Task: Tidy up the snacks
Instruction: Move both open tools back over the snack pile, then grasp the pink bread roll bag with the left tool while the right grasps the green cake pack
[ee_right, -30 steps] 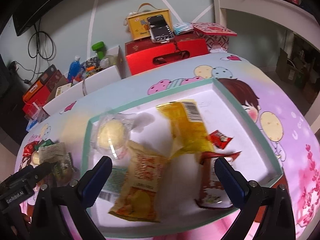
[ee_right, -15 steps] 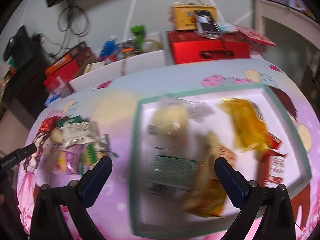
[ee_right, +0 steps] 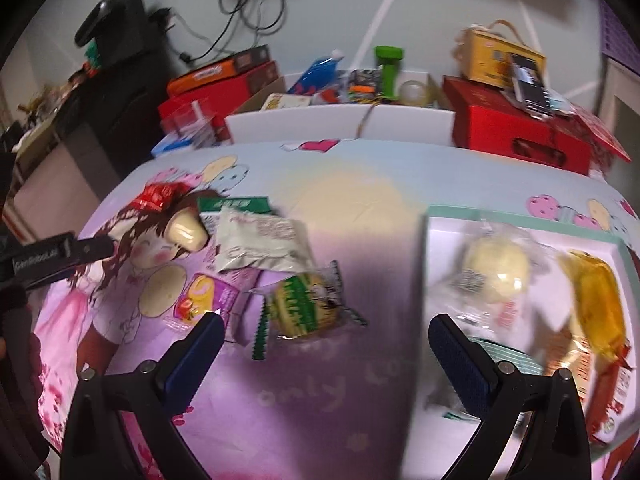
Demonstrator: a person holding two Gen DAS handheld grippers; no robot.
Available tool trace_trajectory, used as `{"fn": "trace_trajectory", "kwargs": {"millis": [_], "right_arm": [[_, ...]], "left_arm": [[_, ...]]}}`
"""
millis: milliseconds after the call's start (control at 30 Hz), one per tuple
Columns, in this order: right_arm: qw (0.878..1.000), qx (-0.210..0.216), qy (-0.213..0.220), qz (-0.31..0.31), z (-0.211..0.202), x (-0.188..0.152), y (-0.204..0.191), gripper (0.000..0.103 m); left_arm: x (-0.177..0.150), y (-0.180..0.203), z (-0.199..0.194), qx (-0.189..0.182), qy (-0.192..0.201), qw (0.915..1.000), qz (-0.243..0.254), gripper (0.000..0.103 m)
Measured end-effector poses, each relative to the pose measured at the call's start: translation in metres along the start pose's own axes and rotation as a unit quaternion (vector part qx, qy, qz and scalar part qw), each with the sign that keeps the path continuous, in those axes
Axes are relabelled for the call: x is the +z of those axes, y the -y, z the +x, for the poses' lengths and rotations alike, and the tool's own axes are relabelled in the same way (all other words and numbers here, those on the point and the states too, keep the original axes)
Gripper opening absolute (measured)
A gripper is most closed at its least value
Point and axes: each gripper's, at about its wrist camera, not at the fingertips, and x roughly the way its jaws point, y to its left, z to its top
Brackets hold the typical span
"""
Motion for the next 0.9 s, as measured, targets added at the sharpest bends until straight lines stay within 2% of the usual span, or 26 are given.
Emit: {"fn": "trace_trajectory", "kwargs": {"millis": [133,233,333,467,633,800,900], "right_arm": [[1.000,0.010,-0.012,-0.004,0.014,0.002,-0.004,0.103],[1.000,0.018,-0.024,0.002,0.026,0.004,-0.004,0.103],[0.999,0.022,-0.032,0.003,0.036,0.005,-0.005,0.103],[0.999,0.021,-0.043,0.002,0.048,0.004,-0.006,0.098],[0.998,0.013,-0.053,0.005,0.058,0.002,-0.004,0.091],[0.999,0.004,-0.050,-0.004,0.060,0.002,-0.005,0.088],[0.999,-0.004,-0.050,-0.009,0.060,0.002,-0.006,0.081]], "left_arm": [[0.000,0.019,0.014,-0.025,-0.016,0.9994,0.018,0.095],[-0.001,0.034,0.018,-0.035,-0.014,0.9985,0.039,0.095],[0.000,0.048,0.021,-0.061,-0.017,0.9964,0.056,0.095],[-0.001,0.067,0.032,-0.099,-0.040,0.9918,0.070,0.095],[-0.006,0.082,0.042,-0.102,-0.059,0.9885,0.095,0.095],[-0.013,0.092,0.054,-0.083,-0.075,0.9869,0.117,0.095],[-0.016,0.093,0.059,-0.074,-0.082,0.9868,0.118,0.089]]}}
